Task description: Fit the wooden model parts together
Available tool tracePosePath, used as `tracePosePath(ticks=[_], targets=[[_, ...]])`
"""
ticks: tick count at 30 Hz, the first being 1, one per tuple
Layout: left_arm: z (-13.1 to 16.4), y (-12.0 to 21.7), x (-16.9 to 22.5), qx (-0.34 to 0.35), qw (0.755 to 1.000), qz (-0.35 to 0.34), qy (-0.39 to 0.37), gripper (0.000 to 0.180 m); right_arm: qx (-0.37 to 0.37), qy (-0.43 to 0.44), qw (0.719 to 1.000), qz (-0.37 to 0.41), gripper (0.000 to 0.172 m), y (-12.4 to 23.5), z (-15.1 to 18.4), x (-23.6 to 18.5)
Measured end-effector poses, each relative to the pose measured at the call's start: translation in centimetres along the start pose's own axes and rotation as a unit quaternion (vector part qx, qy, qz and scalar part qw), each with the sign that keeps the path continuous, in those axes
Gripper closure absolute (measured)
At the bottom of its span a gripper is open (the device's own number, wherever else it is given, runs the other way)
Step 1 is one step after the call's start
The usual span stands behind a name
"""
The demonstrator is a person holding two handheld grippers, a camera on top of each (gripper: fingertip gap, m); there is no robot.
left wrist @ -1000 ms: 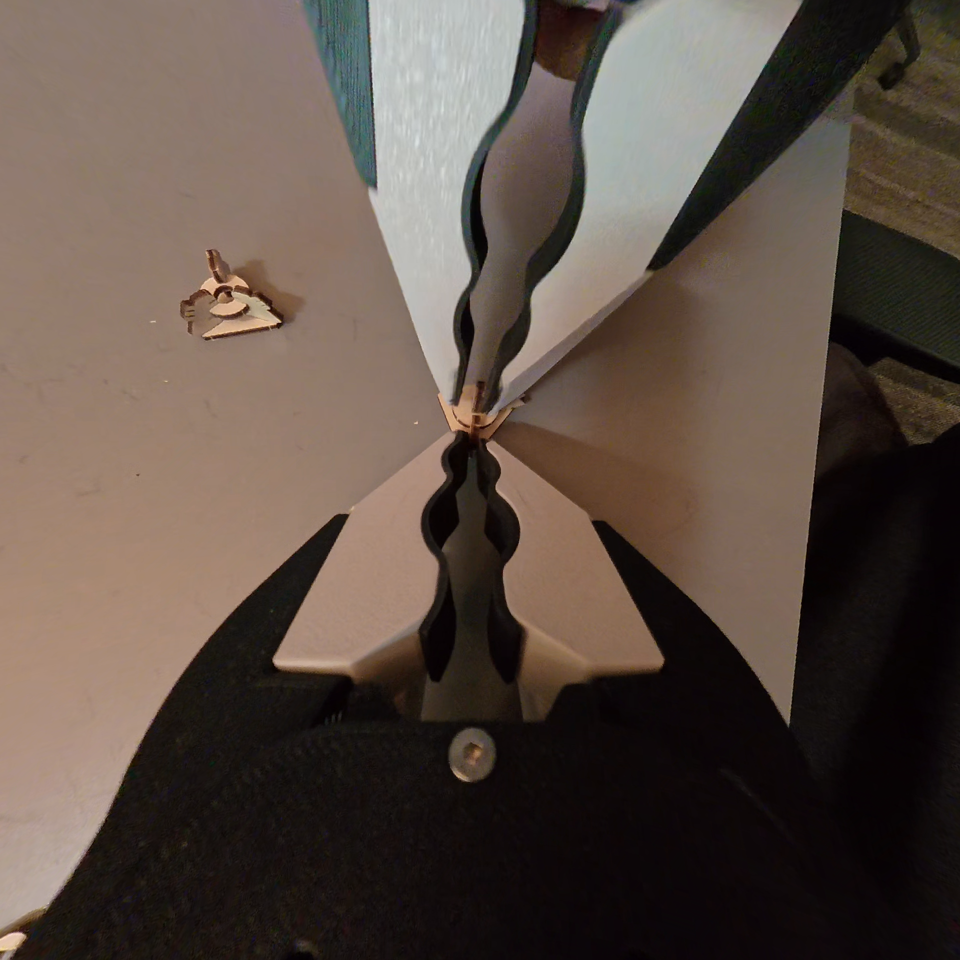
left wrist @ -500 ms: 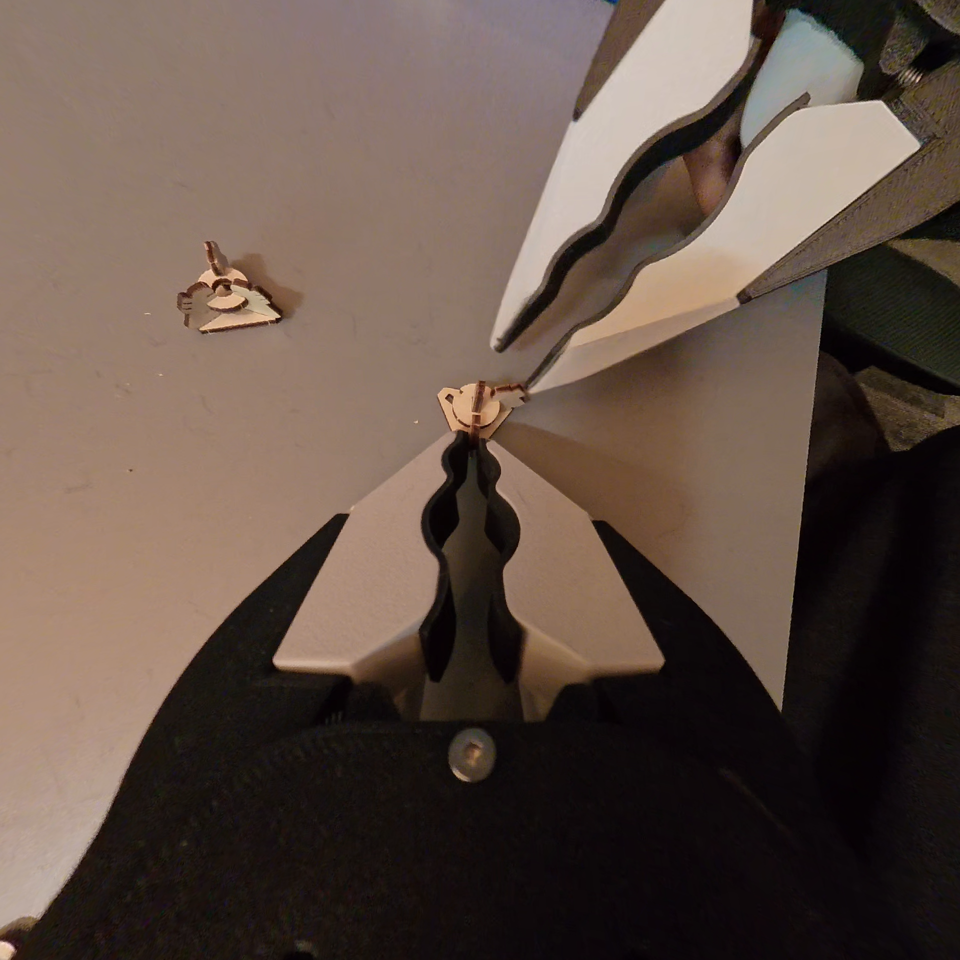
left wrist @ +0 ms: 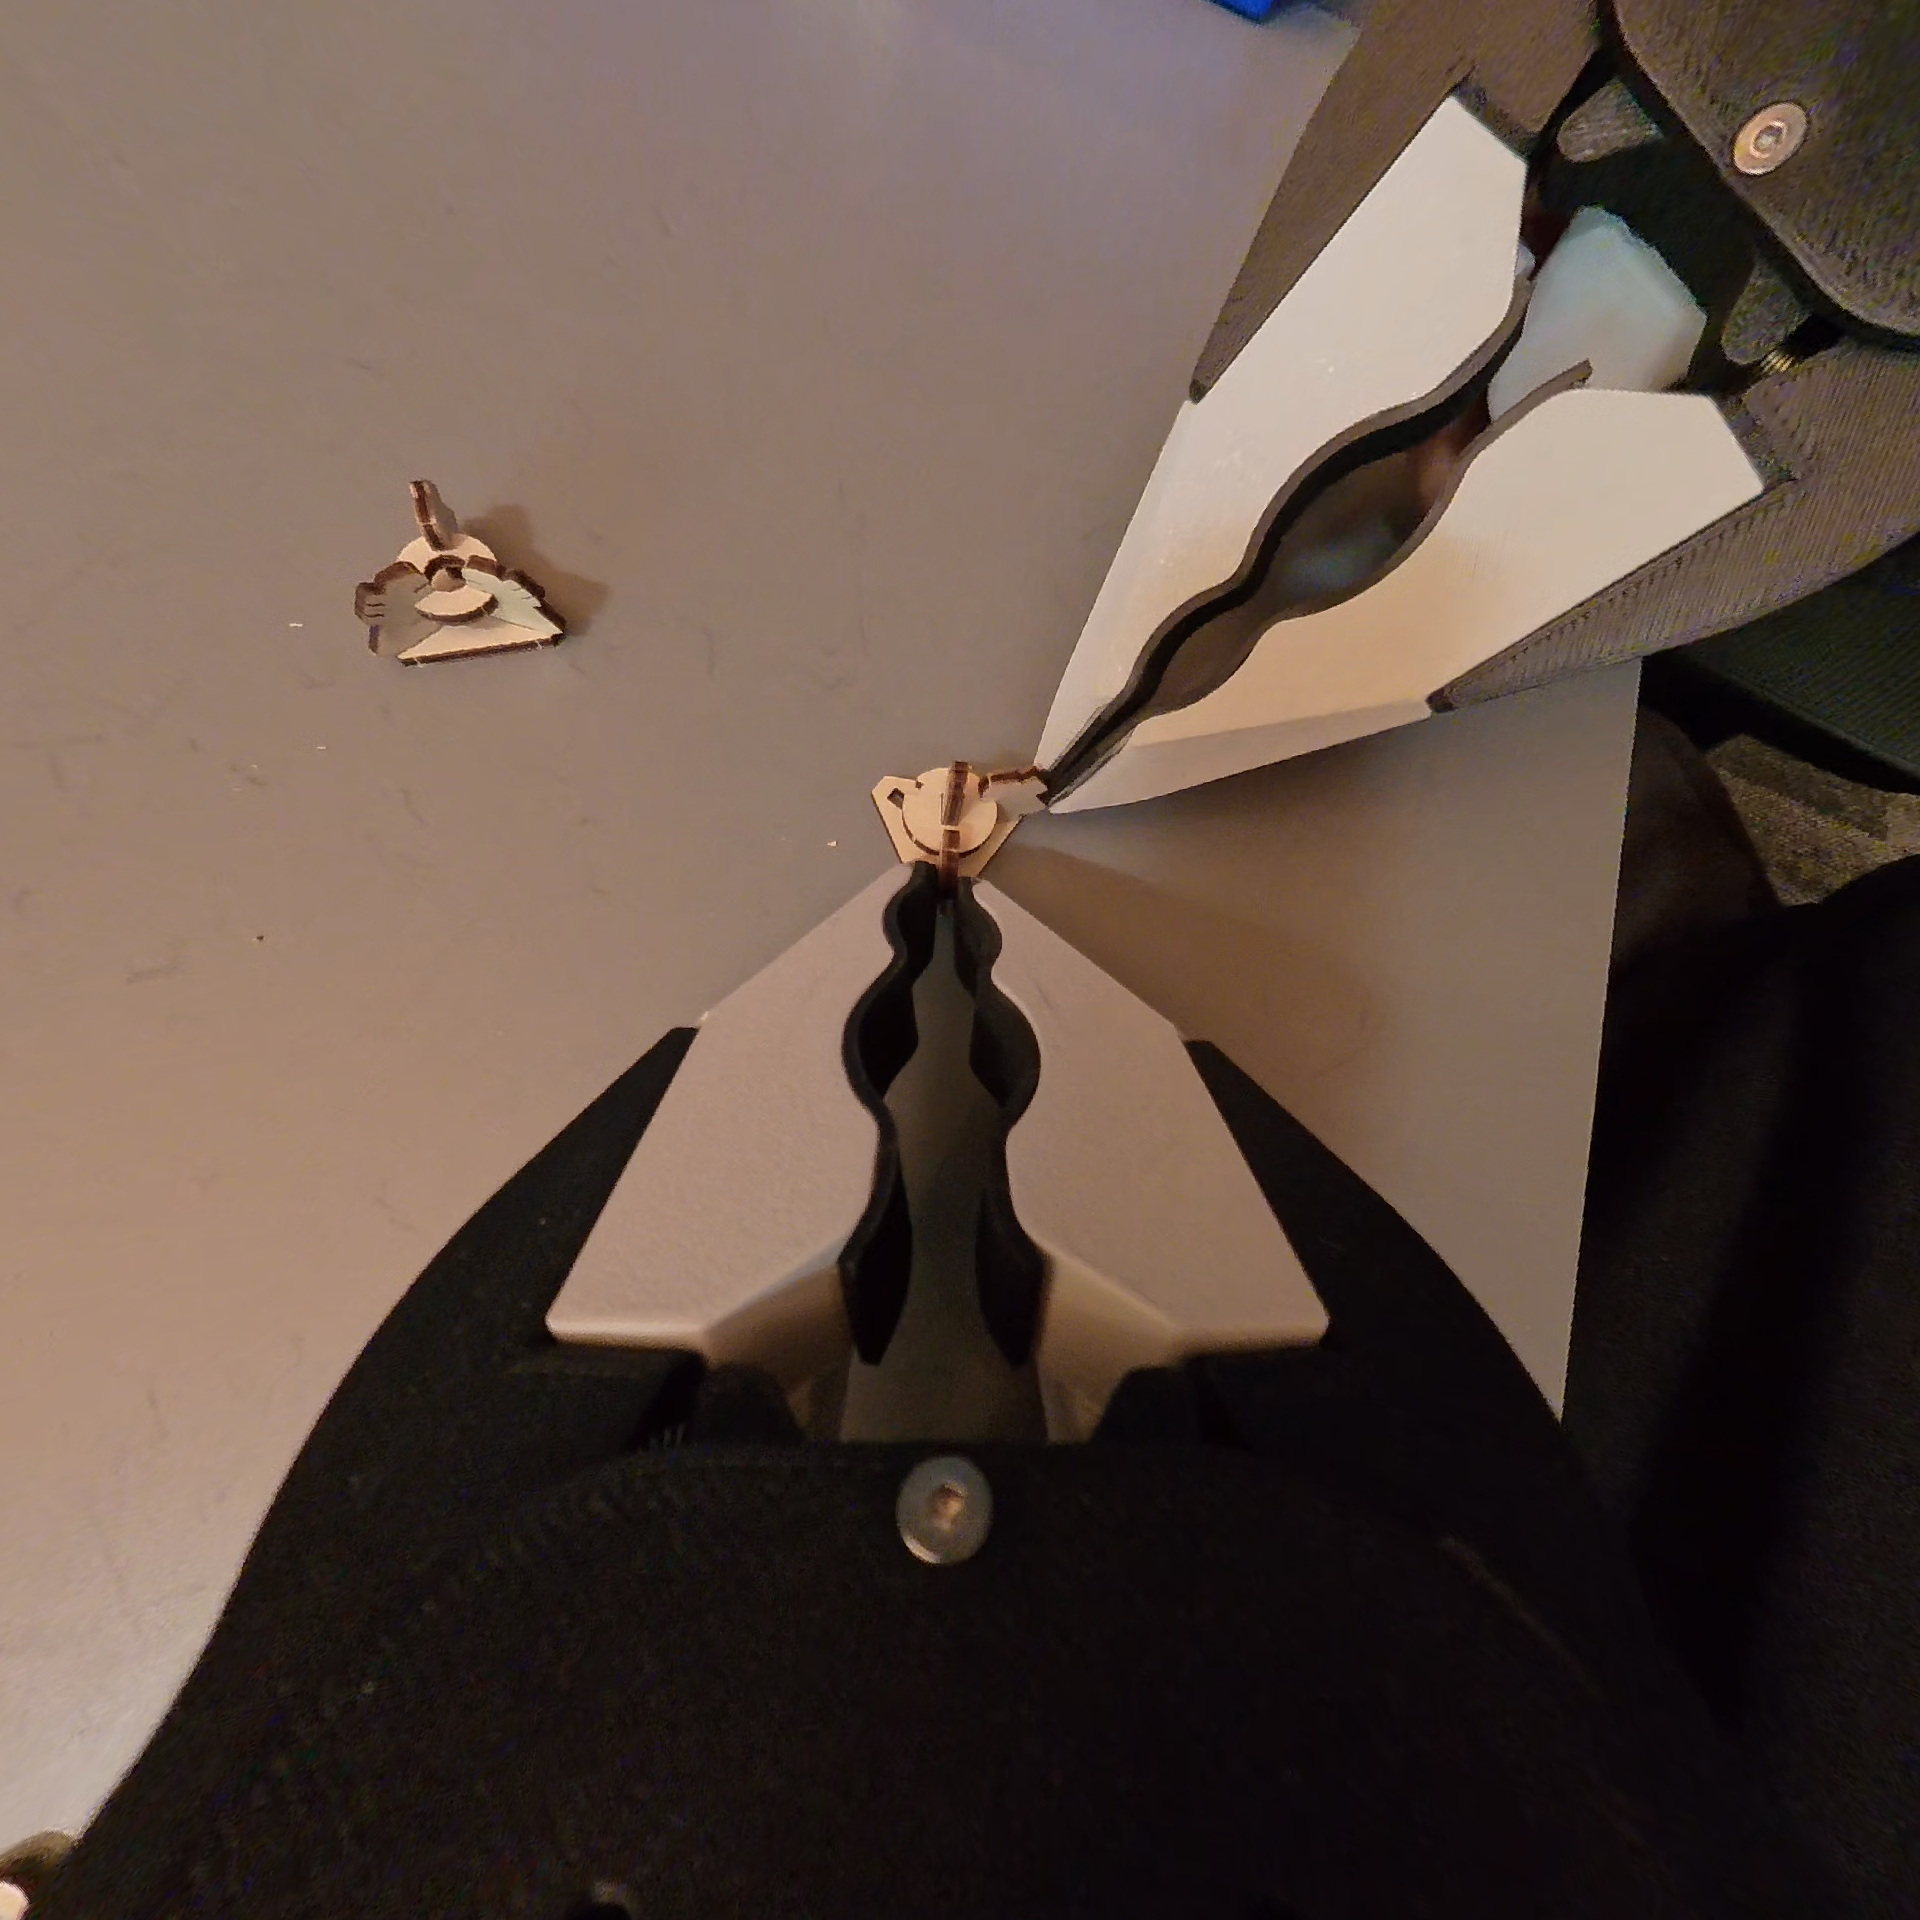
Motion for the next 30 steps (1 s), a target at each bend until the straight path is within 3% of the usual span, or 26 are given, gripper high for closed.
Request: tracePosePath(ticks=[8,18,30], targets=[[0.01,0.00,-0.01,0.000,1.000,0.001,0.001,0.180,-0.004,0.068,0.997,0.041,0.172,-0.12,0.15,-0.56],[0.01,0.00,-0.04,0.000,1.000,0.002,0.002,0.180,0.044,0.018,0.999,0.024,0.163,0.24,0.22,-0.27],[0.01,-0.01,-0.05,0.000,1.000,0.003,0.003,0.180,0.024,0.062,0.997,0.029,0.168,-0.29,0.09,-0.01]])
Point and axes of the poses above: each gripper's, where its closed fingertips meet, y back along the fingers, z out of its underside, x = y × z across the jaws, the point moved 9 cm from there along y, back along the fingers, and after that the axes turned 9 degrees about -z, right-handed, at the moved point
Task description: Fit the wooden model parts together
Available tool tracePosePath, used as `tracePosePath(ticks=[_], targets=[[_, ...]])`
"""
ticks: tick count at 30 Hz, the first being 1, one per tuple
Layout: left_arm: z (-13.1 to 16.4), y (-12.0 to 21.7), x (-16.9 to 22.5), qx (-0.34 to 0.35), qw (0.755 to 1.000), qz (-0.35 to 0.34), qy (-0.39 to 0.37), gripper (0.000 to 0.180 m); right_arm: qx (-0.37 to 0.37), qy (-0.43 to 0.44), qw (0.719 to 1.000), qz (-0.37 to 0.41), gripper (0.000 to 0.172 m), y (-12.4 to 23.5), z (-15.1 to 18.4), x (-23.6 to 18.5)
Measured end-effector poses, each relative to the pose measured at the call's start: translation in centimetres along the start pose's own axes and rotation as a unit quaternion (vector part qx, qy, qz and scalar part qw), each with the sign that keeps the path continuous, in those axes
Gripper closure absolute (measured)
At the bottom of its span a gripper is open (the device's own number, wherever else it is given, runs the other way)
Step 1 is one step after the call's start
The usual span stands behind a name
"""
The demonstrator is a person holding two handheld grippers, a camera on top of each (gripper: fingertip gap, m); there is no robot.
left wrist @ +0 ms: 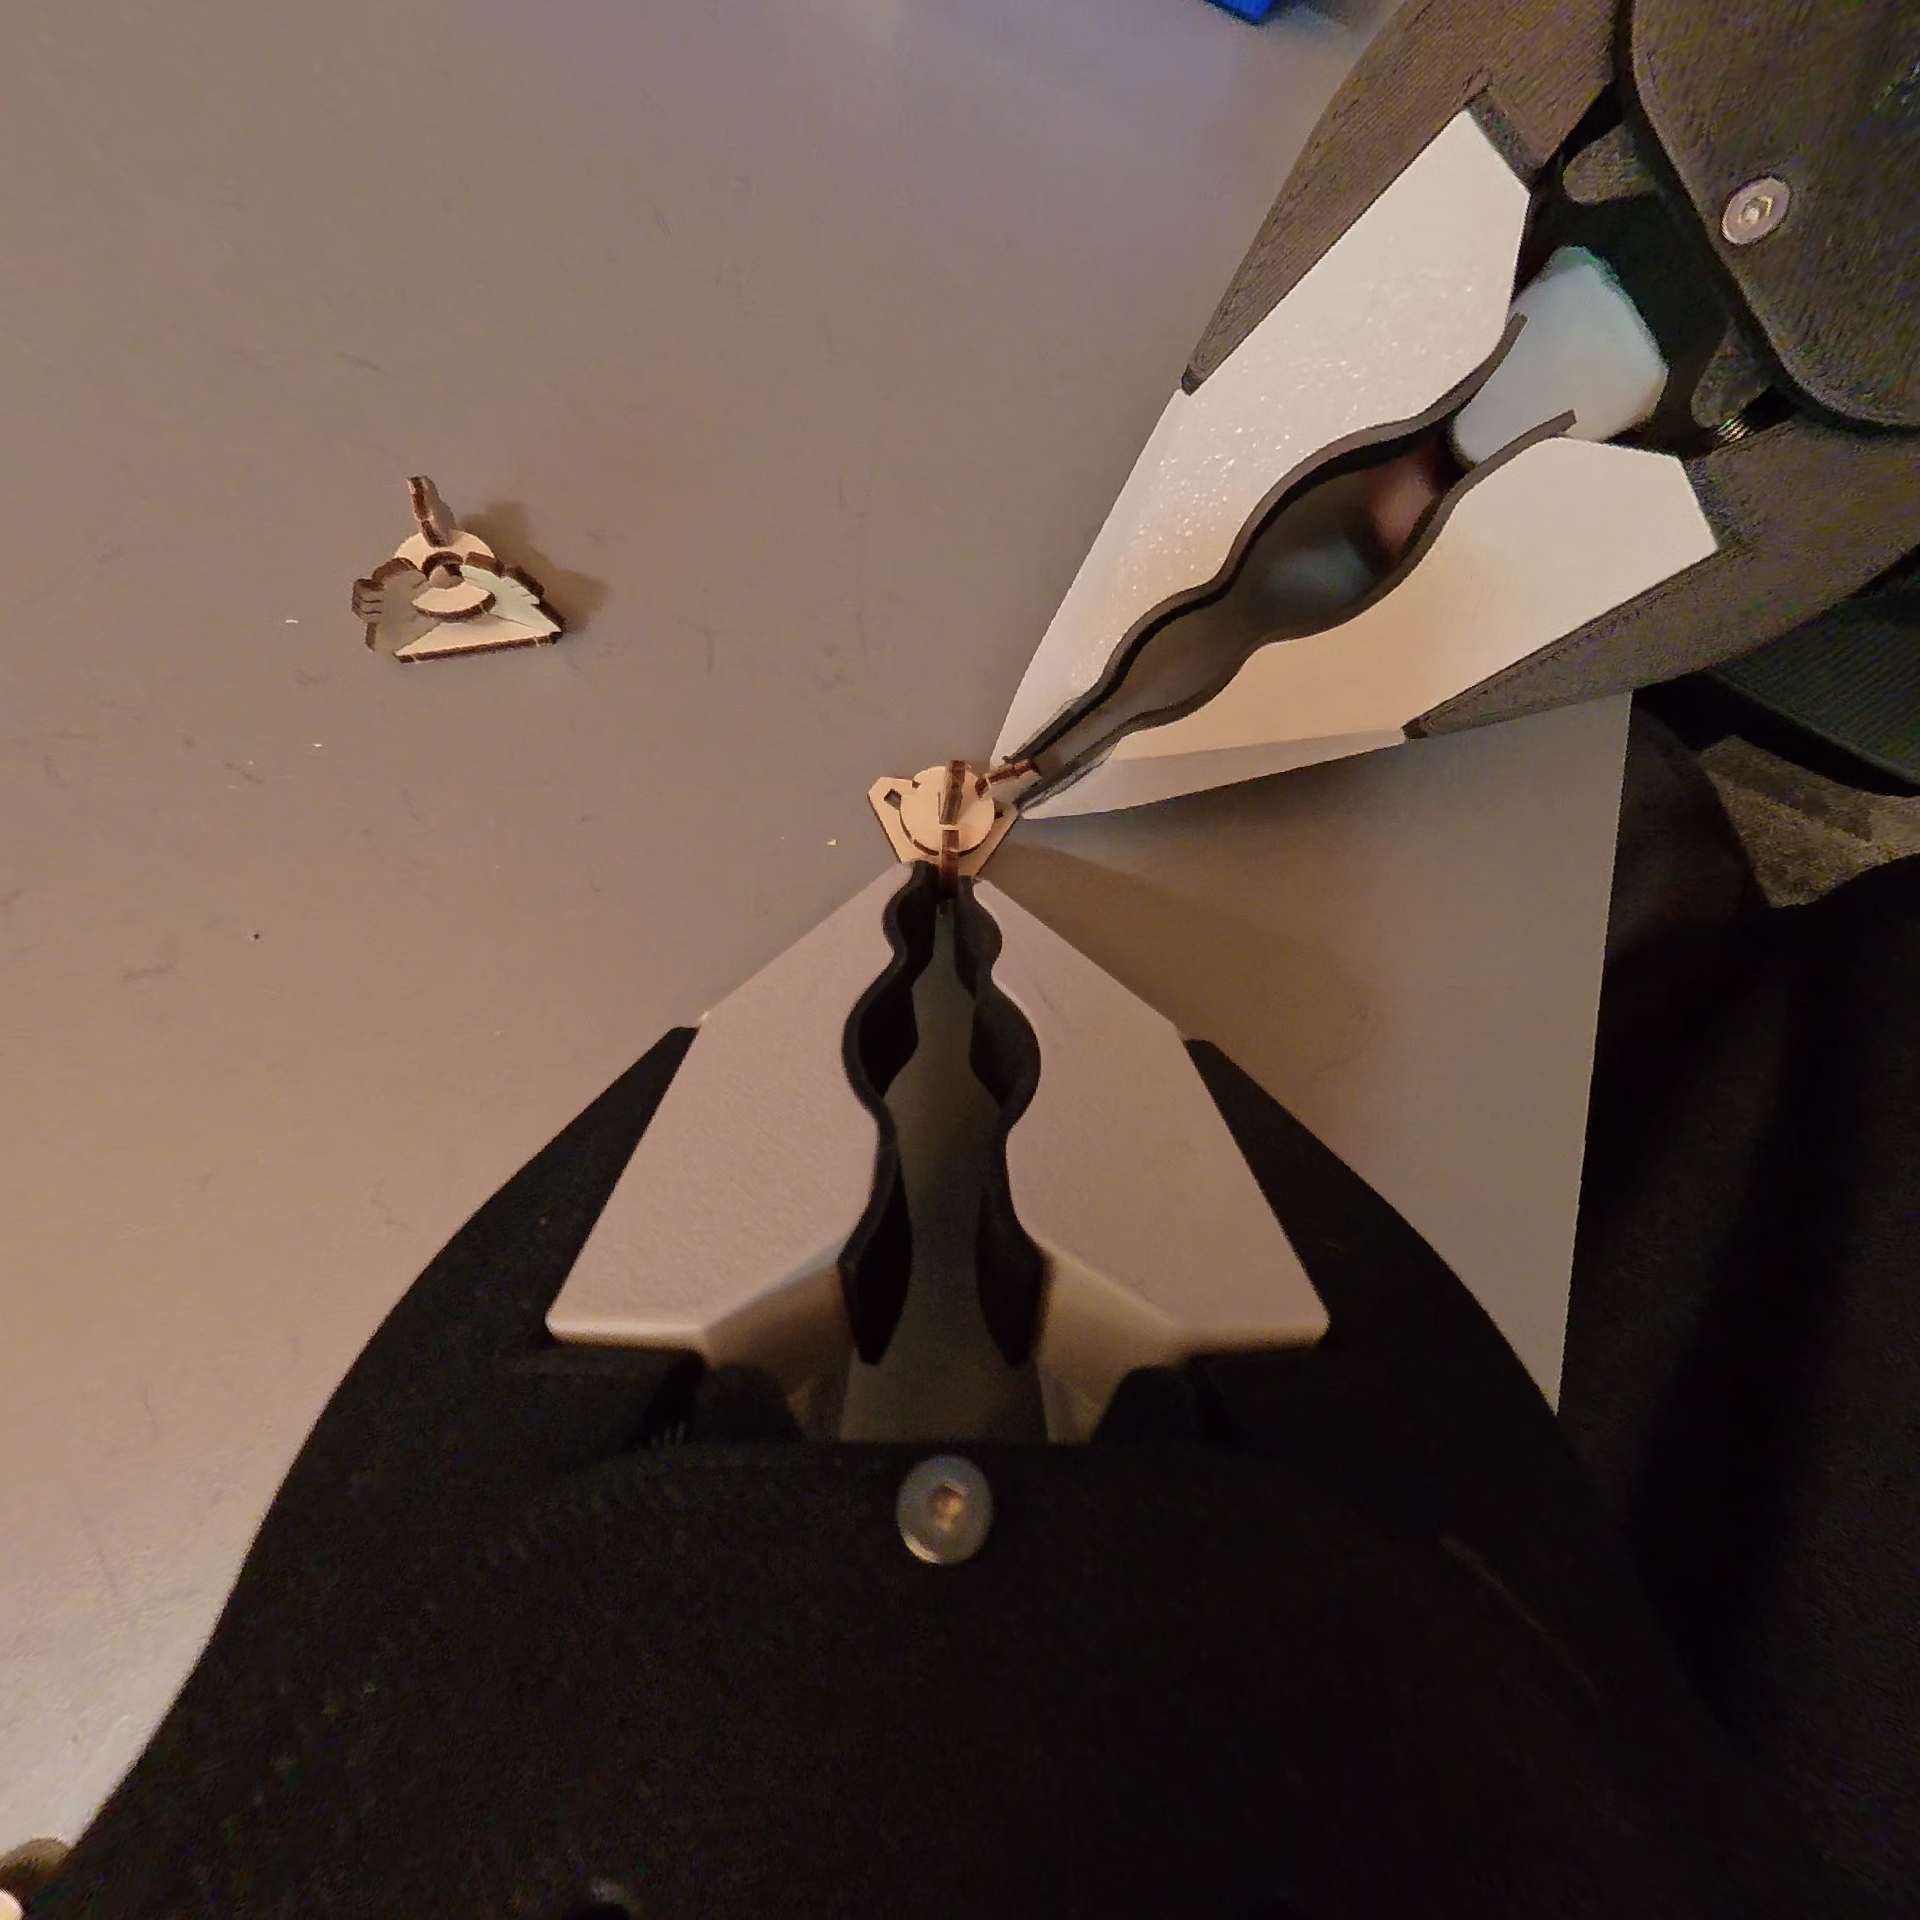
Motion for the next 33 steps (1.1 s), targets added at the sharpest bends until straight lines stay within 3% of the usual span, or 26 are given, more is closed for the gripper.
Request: tracePosePath(ticks=[22,28,31,33], targets=[[0.0,0.0,-0.3,-0.002,1.000,0.009,0.020,0.180,0.040,-0.099,0.993,-0.047,0.170,-0.1,0.5,1.1],[0.0,0.0,-0.3,-0.001,1.000,0.009,0.027,0.180,0.033,-0.071,0.997,-0.023,0.169,-0.1,0.4,0.6],[0.0,0.0,-0.4,-0.001,0.999,0.007,0.031,0.180,0.013,-0.050,0.999,-0.012,0.156,-0.2,0.7,0.2],[0.0,0.0,-0.5,-0.001,0.999,0.007,0.032,0.180,0.013,-0.043,0.999,-0.004,0.161,0.0,0.8,0.0]])
Point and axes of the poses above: each gripper's, where its closed fingertips meet, y back along the fingers, z out of its underside, x = y × z across the jaws, the point moved 9 cm from there along y, back along the fingers, and after that the axes turned 9 degrees about -z, right-handed, at the moved point
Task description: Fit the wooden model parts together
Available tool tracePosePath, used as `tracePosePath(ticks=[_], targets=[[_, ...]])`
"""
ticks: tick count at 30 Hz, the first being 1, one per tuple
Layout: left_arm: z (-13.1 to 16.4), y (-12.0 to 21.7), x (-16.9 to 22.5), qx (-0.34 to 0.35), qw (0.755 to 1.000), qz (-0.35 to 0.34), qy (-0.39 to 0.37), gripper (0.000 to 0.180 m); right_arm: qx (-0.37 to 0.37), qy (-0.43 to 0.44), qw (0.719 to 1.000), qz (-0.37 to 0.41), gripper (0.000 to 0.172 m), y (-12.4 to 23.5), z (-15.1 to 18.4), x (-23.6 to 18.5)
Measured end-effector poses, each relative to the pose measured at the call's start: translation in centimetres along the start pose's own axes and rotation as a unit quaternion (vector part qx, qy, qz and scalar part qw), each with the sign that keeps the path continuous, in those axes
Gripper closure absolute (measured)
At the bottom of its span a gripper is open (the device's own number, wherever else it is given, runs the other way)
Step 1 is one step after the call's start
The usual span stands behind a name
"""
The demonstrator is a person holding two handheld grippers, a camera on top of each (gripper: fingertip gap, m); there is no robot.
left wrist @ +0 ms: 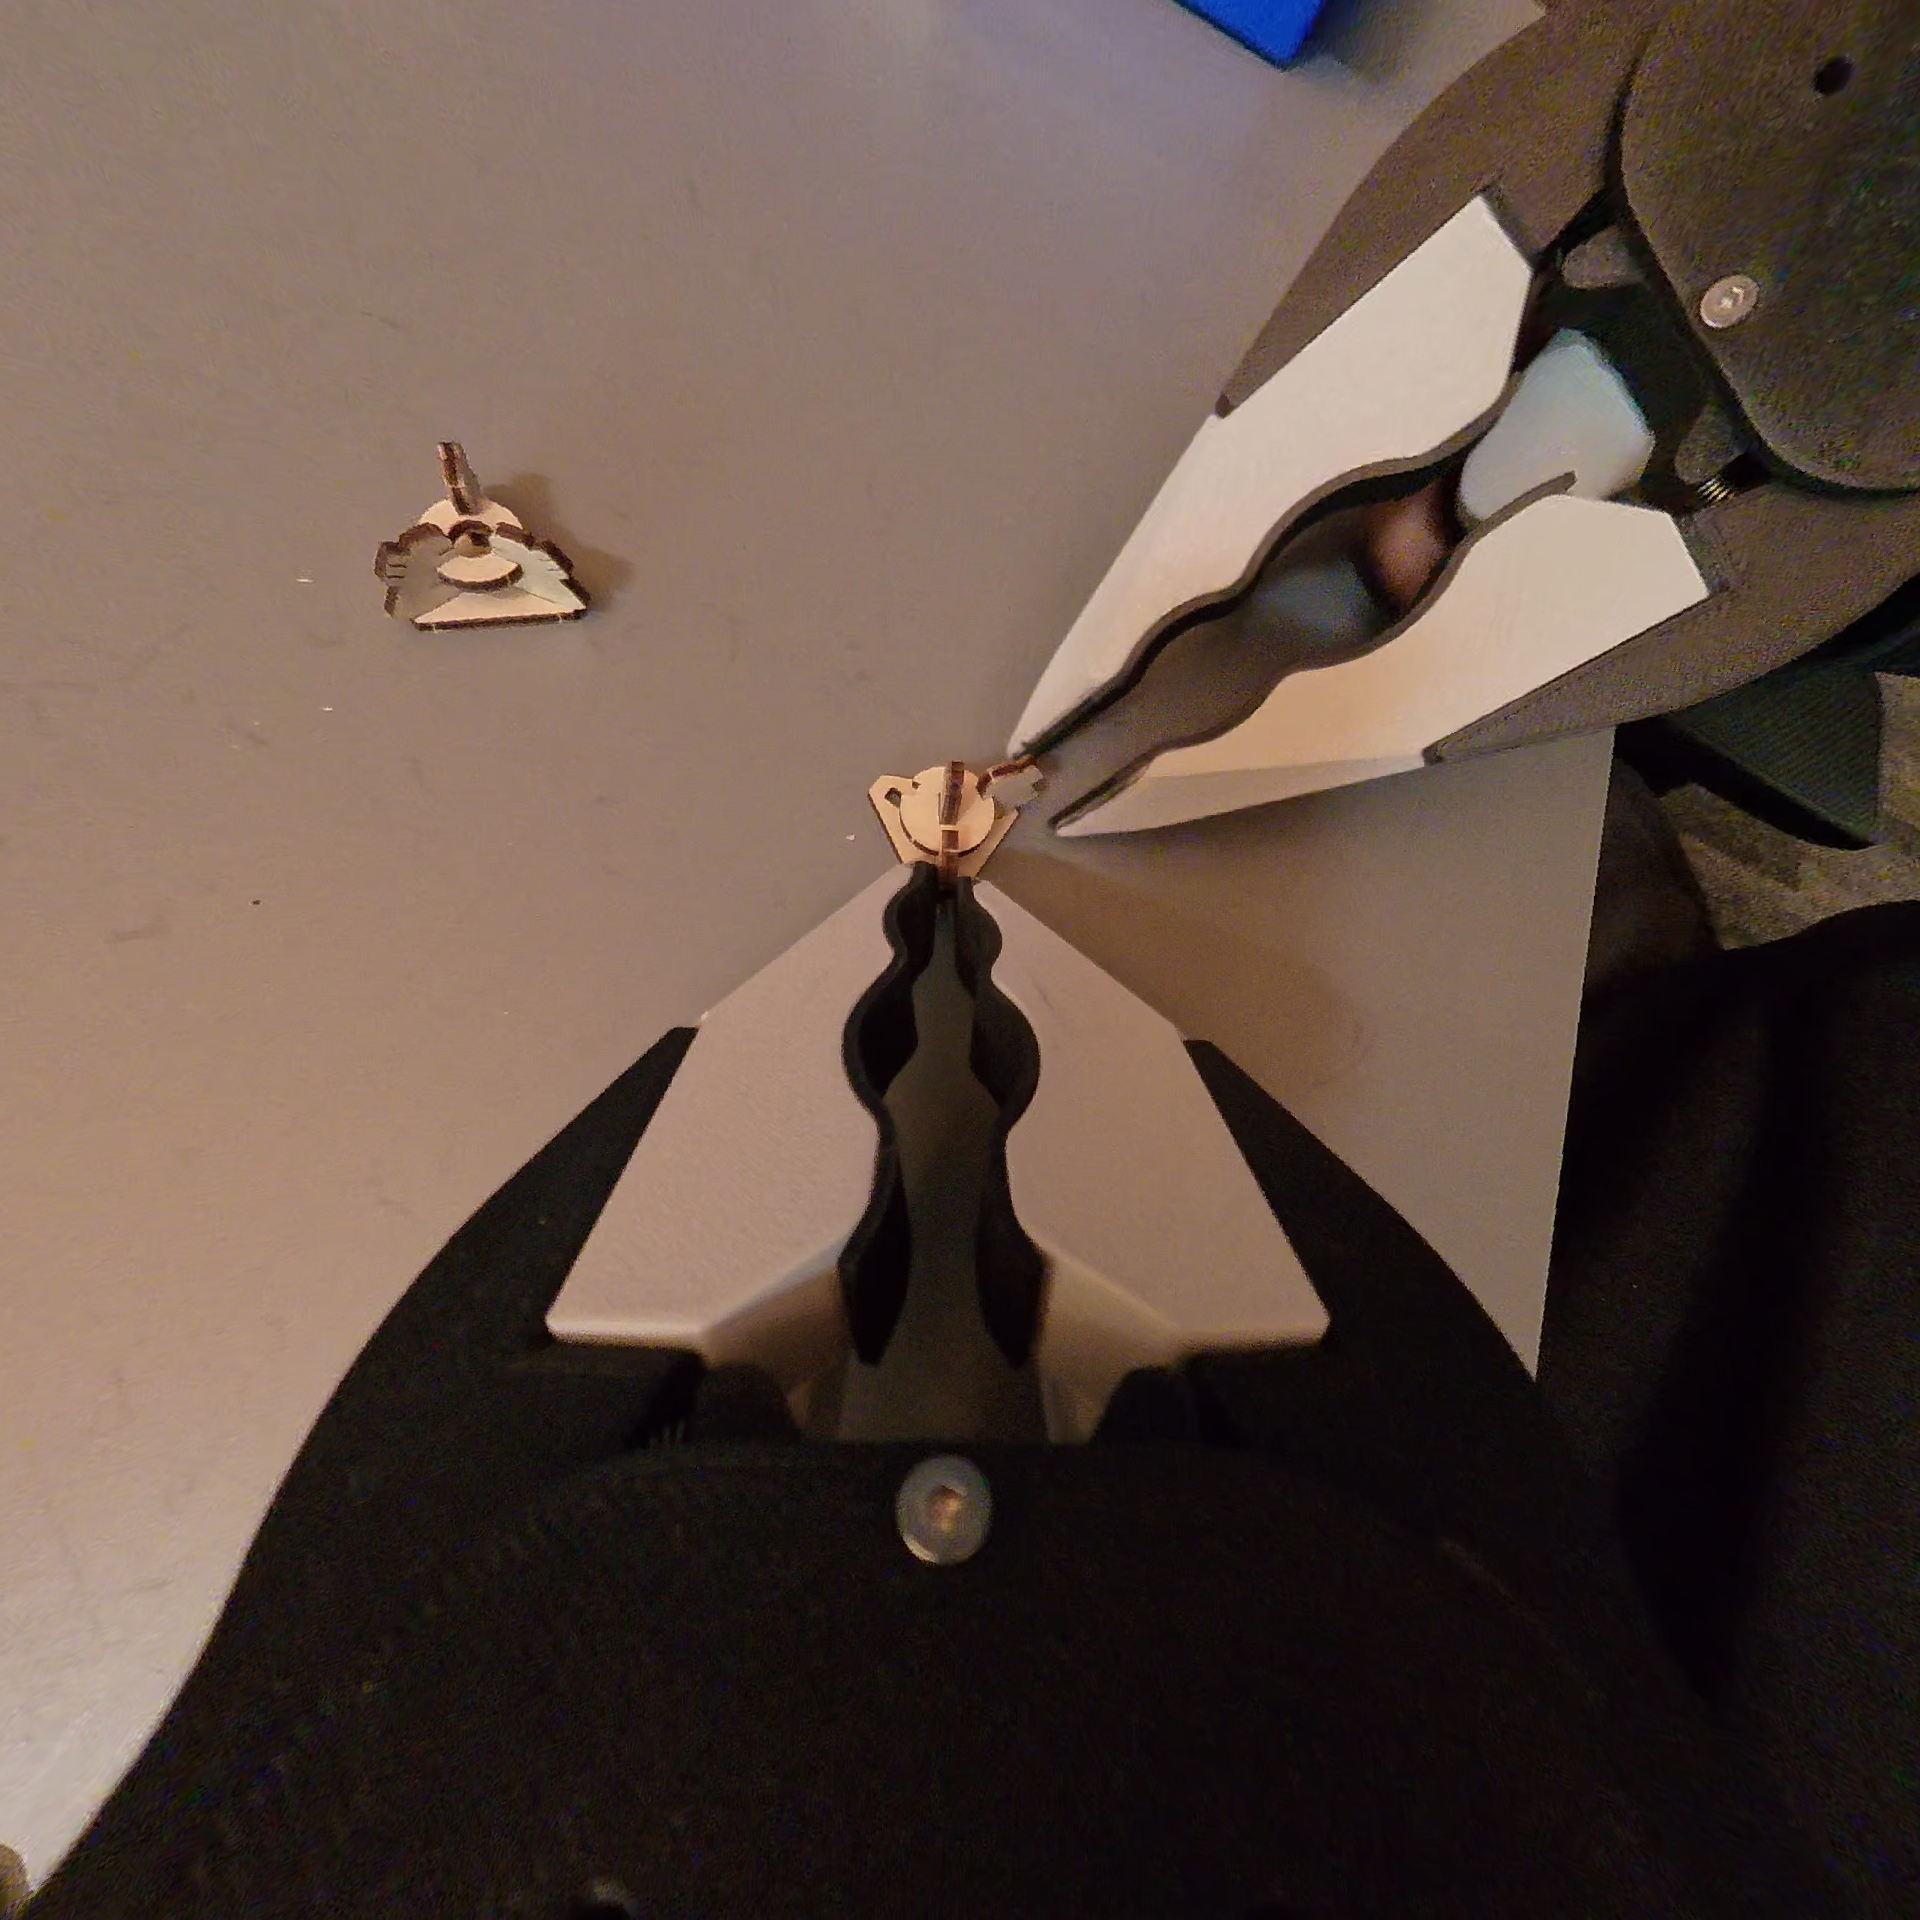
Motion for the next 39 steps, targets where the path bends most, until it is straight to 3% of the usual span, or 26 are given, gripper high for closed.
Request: tracePosePath(ticks=[8,20,30,39], targets=[[0.0,0.0,0.1,0.001,1.000,-0.005,-0.005,0.180,0.015,-0.021,1.000,-0.011,0.172,0.2,-0.2,0.4],[0.0,0.1,0.4,0.003,0.999,-0.024,-0.030,0.180,0.009,-0.016,0.999,-0.026,0.172,0.0,-0.3,0.6],[0.0,0.0,0.8,0.003,0.998,-0.026,-0.051,0.180,0.029,-0.060,0.996,-0.055,0.172,0.4,-0.6,1.9],[-0.1,0.0,0.6,0.004,0.999,-0.027,-0.036,0.180,0.006,0.013,1.000,0.004,0.172,1.2,-0.3,1.7]])
Point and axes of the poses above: each gripper's, where its closed fingertips meet, y back along the fingers, z out of its underside, x = y × z across the jaws, the point moved 9 cm from there along y, back along the fingers, and after that the axes turned 9 degrees about -z, right-handed, at the moved point
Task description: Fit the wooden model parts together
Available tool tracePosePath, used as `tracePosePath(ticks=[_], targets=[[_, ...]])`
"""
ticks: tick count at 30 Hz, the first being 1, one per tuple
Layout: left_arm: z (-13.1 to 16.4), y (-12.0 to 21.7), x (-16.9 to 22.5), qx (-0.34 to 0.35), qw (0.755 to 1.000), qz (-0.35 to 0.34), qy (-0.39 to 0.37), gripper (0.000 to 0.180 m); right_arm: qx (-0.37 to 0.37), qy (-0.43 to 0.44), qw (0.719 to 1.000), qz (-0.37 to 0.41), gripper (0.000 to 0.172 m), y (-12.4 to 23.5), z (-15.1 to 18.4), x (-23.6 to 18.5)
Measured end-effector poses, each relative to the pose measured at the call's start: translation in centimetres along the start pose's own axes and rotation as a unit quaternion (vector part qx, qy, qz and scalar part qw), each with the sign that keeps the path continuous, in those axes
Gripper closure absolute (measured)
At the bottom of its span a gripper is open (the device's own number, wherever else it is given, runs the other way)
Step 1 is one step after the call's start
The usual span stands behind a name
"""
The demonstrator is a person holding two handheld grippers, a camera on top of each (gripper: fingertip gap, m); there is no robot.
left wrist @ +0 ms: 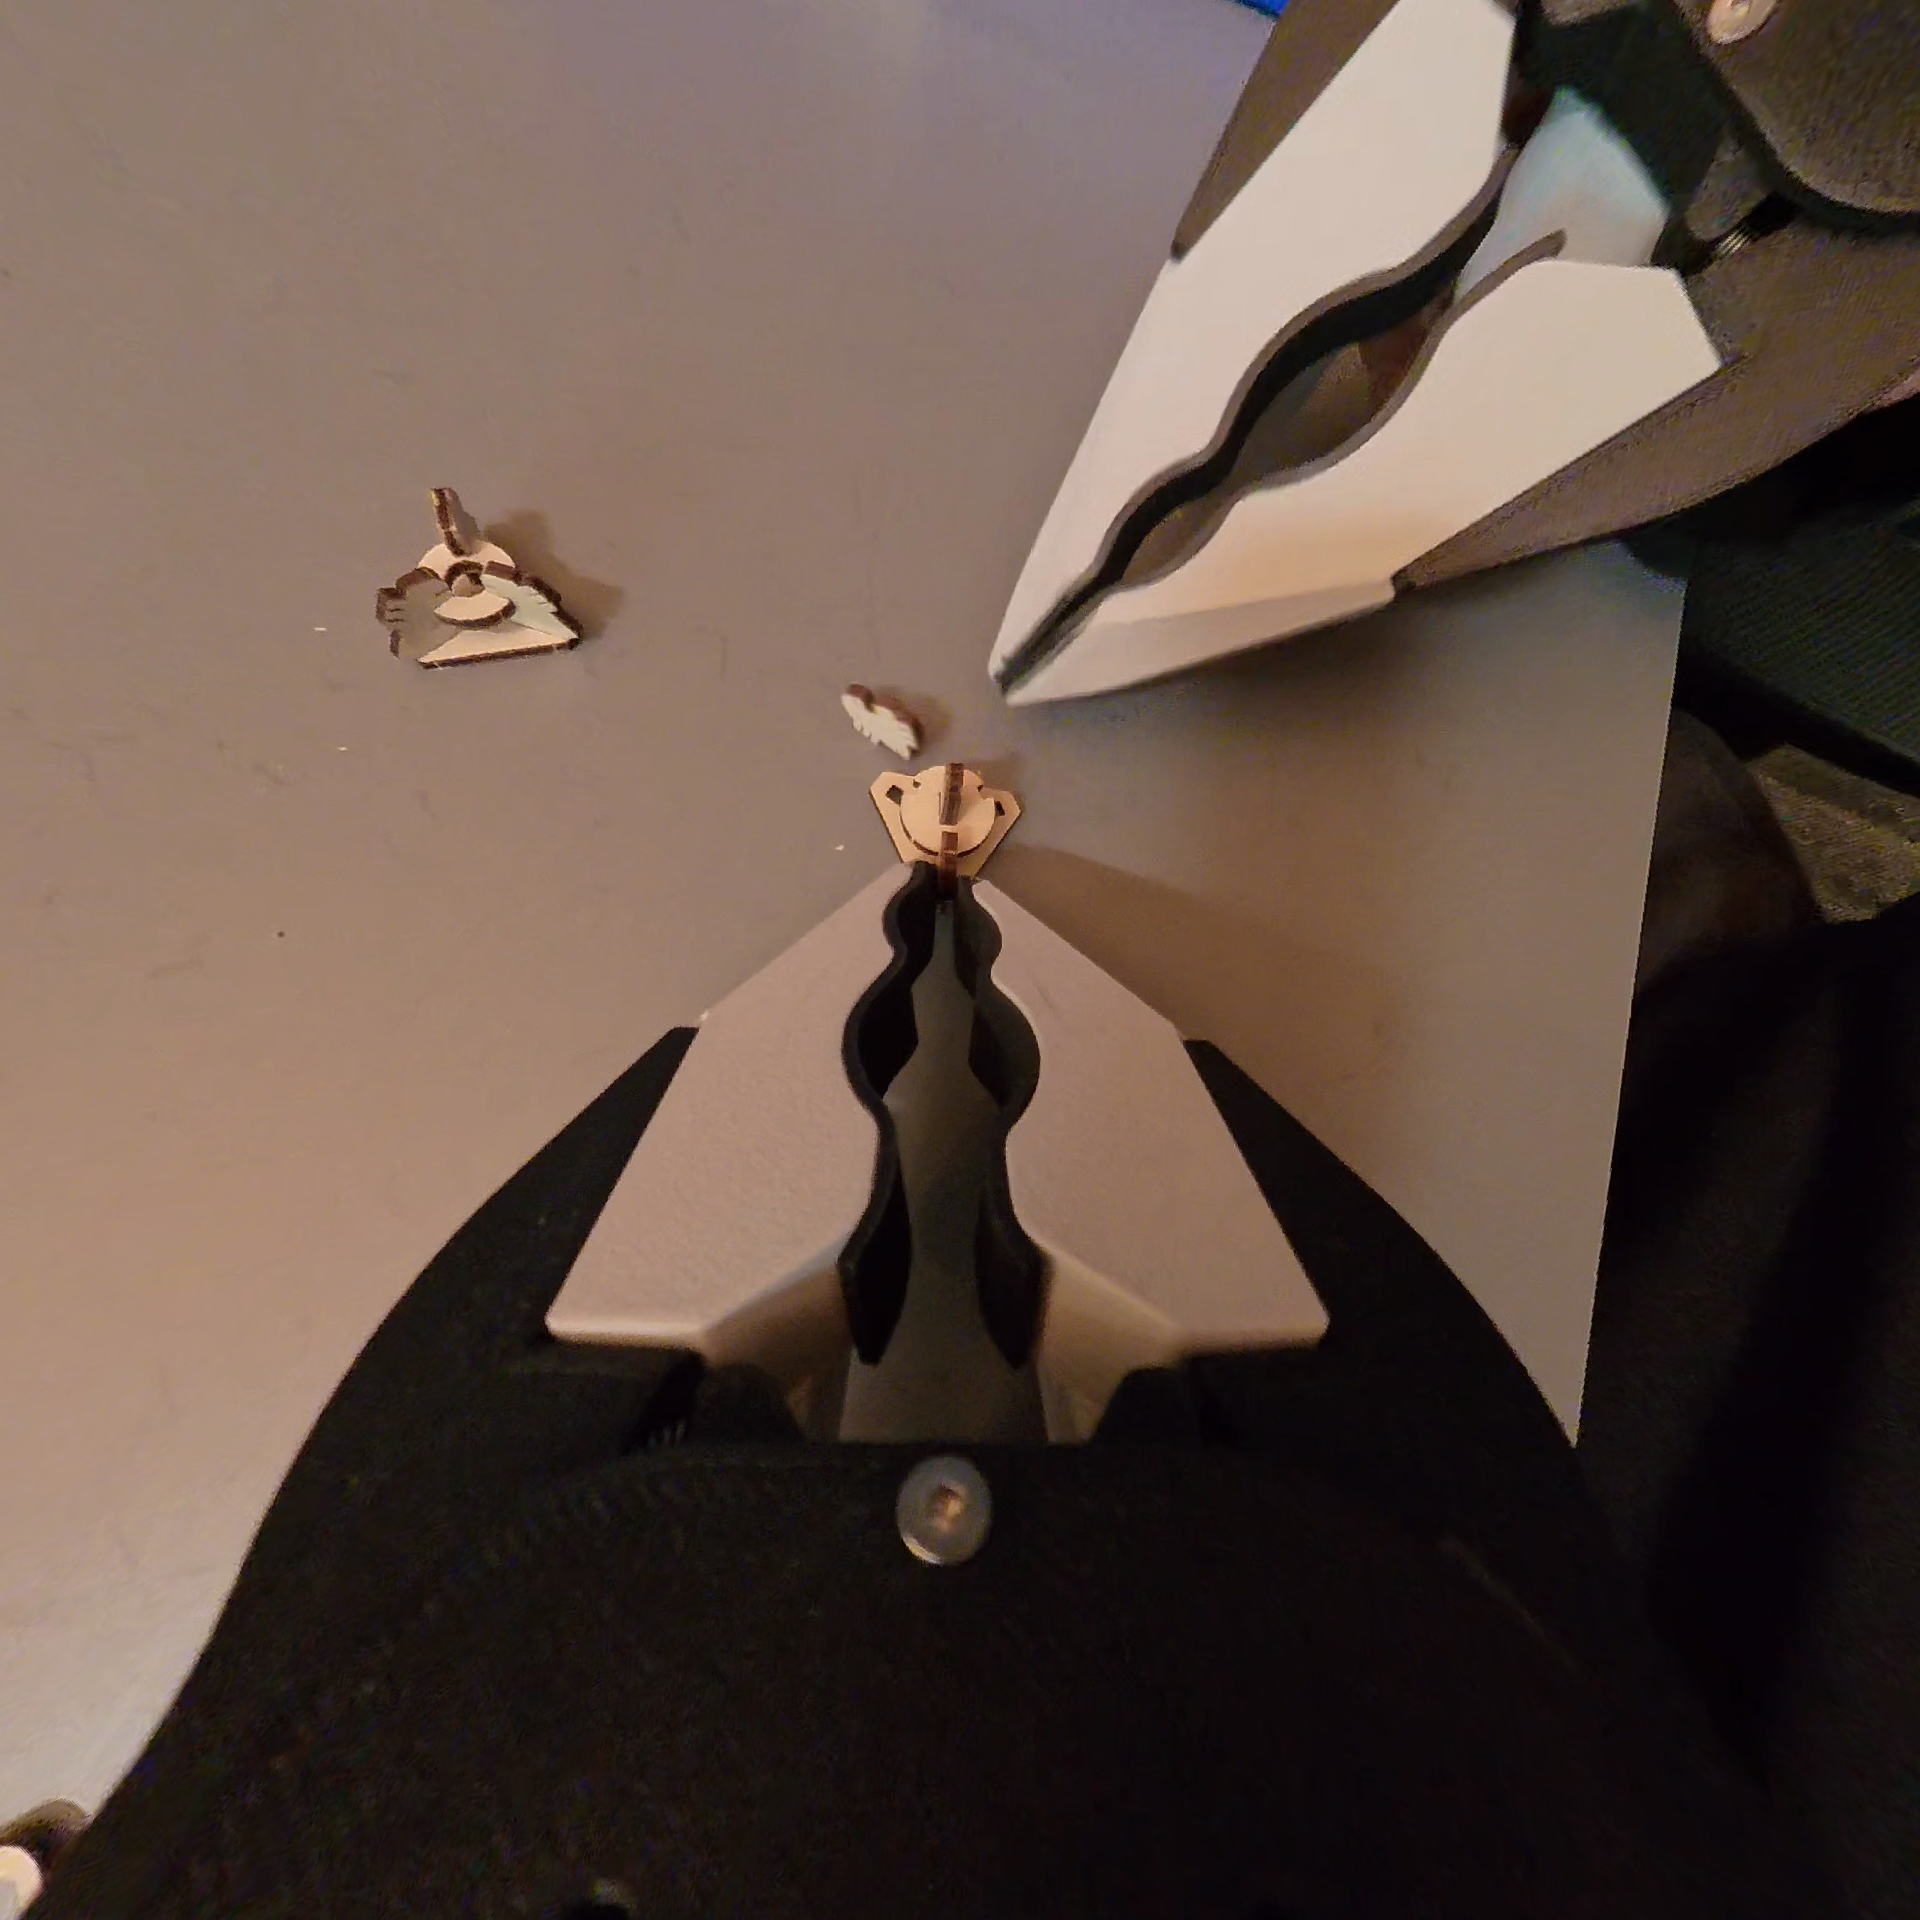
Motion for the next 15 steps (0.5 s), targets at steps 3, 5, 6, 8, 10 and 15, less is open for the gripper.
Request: tracePosePath(ticks=[3,5,6,8,10,15], targets=[[0.0,0.0,-0.1,0.000,1.000,-0.003,0.005,0.180,0.006,0.046,0.999,0.016,0.172,0.5,-0.5,0.7],[0.0,0.0,-0.2,0.001,1.000,-0.005,0.008,0.180,0.001,0.053,0.999,0.005,0.170,0.3,-0.7,1.3],[0.0,0.0,-0.2,0.001,1.000,-0.005,0.008,0.180,-0.004,0.047,0.999,-0.009,0.164,-0.1,-0.7,1.7],[0.0,0.0,-0.2,0.001,1.000,-0.006,0.008,0.180,-0.019,0.032,0.998,-0.053,0.151,-0.9,-0.5,2.1],[0.0,0.0,-0.2,0.001,1.000,-0.006,0.009,0.180,-0.026,0.035,0.996,-0.084,0.145,-1.4,-0.3,2.4],[0.0,0.0,-0.3,0.000,1.000,-0.002,0.015,0.180,-0.014,0.070,0.989,-0.132,0.141,-1.7,-0.4,3.1]])
Point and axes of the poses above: each gripper's, where its closed fingertips meet, y back along the fingers, z out of its underside, x = y × z across the jaws, the point moved 9 cm from there along y, back along the fingers, and after that the axes turned 9 degrees about -z, right-handed, at the moved point
